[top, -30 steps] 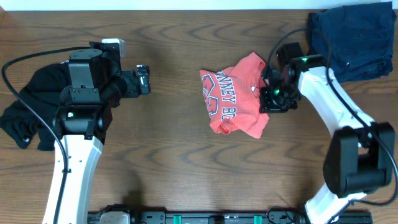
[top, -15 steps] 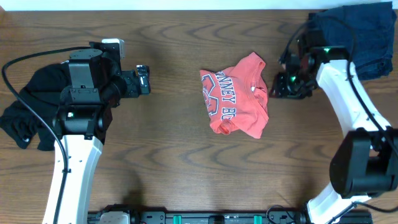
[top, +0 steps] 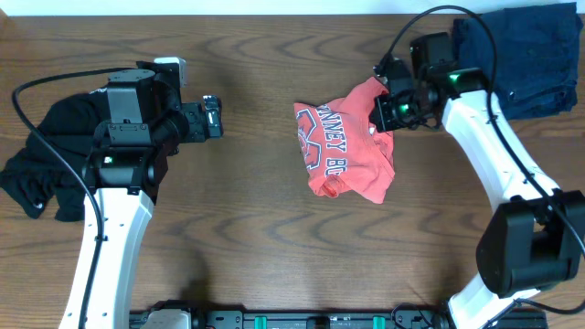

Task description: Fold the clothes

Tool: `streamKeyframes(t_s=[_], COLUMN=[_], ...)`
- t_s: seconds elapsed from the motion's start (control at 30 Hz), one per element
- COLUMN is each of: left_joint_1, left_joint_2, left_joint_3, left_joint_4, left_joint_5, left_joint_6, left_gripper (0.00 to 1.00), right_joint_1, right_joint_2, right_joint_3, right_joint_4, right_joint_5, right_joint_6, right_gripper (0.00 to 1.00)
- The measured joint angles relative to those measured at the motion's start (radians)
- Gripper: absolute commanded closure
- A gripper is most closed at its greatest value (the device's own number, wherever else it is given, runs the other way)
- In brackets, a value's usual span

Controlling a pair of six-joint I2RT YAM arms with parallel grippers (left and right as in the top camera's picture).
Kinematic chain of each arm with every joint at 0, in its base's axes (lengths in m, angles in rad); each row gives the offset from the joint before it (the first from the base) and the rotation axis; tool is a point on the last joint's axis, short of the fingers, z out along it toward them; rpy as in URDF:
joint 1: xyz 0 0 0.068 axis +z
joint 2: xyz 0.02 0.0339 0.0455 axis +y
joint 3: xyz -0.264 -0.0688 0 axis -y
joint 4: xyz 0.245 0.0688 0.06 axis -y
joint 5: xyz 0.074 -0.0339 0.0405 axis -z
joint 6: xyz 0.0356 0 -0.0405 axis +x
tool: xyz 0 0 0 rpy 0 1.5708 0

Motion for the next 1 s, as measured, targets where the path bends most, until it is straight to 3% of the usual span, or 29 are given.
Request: streamKeyframes(t_s=[0.4, 0.8, 0.83, 0.87, 0.97, 1.0], left_joint_1=[0.000, 0.000, 0.000, 0.000, 0.000, 0.000], left_joint_2=[0.000, 0.000, 0.000, 0.000, 0.000, 0.000], left_joint_3=[0.000, 0.000, 0.000, 0.000, 0.000, 0.000], left_joint_4=[0.000, 0.000, 0.000, 0.000, 0.000, 0.000], left_joint_5=[0.000, 0.000, 0.000, 0.000, 0.000, 0.000], left_joint_6=[0.000, 0.000, 0.000, 0.000, 0.000, 0.000], left_gripper=[0.02, 0.02, 0.02, 0.02, 0.02, 0.02], right_joint_1=[-0.031, -0.128, -0.134, -0.137, -0.138, -0.139], right_joint_2=[0.221, 0.232, 0.229, 0.226, 0.183, 0.161], right_joint_3=[-0.041, 0.023, 0.037, 0.050, 0.090, 0.098], right_joint_4=[0.092, 0.042, 0.027, 0.014, -0.047, -0.066], right_joint_5=[0.002, -0.026, -0.036, -0.046, -0.066, -0.064], right_joint_6=[0.002, 0.011, 0.009, 0.006, -0.009, -0.012], right_gripper=[0.99, 0.97, 0.93, 0.82, 0.21, 0.12])
